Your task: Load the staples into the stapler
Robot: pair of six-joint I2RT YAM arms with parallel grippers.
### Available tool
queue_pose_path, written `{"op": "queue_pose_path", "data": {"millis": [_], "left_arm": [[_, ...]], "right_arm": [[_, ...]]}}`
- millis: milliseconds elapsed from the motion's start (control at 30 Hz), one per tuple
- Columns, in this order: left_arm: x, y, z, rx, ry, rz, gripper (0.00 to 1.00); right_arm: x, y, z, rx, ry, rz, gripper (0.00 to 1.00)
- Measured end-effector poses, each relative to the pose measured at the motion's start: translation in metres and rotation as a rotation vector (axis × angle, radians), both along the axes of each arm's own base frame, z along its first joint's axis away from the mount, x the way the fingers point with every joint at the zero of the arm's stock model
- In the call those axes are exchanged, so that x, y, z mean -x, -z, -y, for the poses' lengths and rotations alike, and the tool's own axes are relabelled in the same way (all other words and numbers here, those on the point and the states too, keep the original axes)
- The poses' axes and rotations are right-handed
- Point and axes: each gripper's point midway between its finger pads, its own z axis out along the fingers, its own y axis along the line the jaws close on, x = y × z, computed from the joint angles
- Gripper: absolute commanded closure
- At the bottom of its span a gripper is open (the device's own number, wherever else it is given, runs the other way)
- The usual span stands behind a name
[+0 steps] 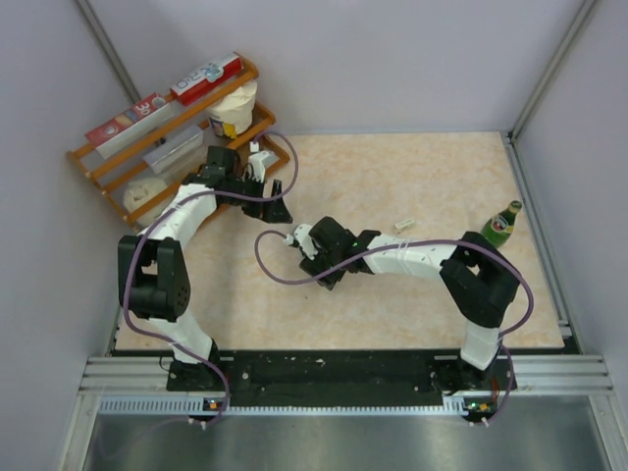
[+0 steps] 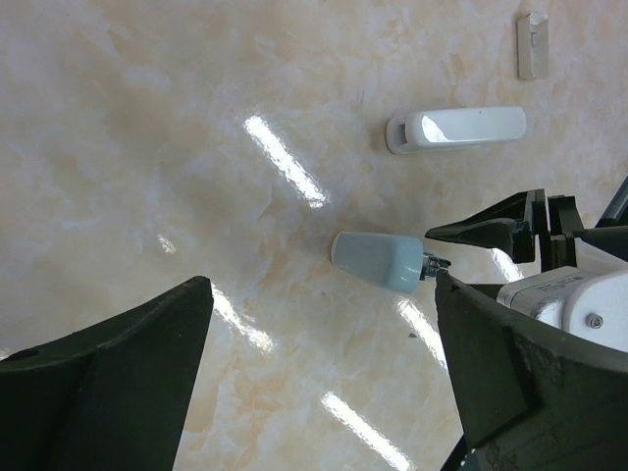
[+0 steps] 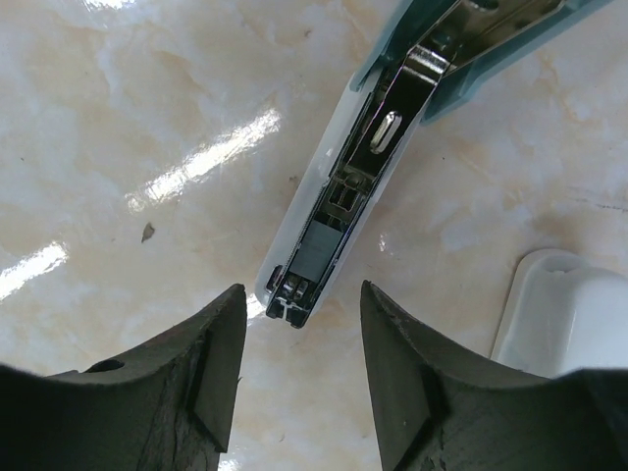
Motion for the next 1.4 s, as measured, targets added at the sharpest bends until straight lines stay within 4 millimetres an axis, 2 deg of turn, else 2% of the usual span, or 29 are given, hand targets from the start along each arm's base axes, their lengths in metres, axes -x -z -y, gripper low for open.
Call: {"op": "queue_pose_path", "data": {"millis": [200, 533, 667, 867, 1167, 1400], "left_arm": [[0.007, 0.011, 0.000, 0.002, -0.002, -0.030, 0.01], [0.003, 0.009, 0.002, 0.011, 0.005, -0.008, 0.01], [0.006, 0.013, 0.004, 0.011, 0.009, -0.018, 0.08], [0.011, 0.017, 0.008, 0.015, 0.024, -0.030, 0.13], [0.015, 0.018, 0.014, 0.028, 0.047, -0.038, 0.30], [0.017, 0.022, 0.019, 0.038, 0.065, -0.051, 0.36]], "right_arm": [[0.001, 0.005, 0.003, 0.020, -0.003, -0.006, 0.60], [-0.004, 0.004, 0.006, 0.041, -0.028, 0.029, 0.62], [-0.006, 0.004, 0.006, 0.047, -0.043, 0.047, 0.64], [-0.010, 0.005, 0.006, 0.045, -0.064, 0.069, 0.64], [-0.015, 0.009, 0.011, 0.037, -0.071, 0.070, 0.64], [-0.017, 0.009, 0.011, 0.019, -0.074, 0.060, 0.65]]}}
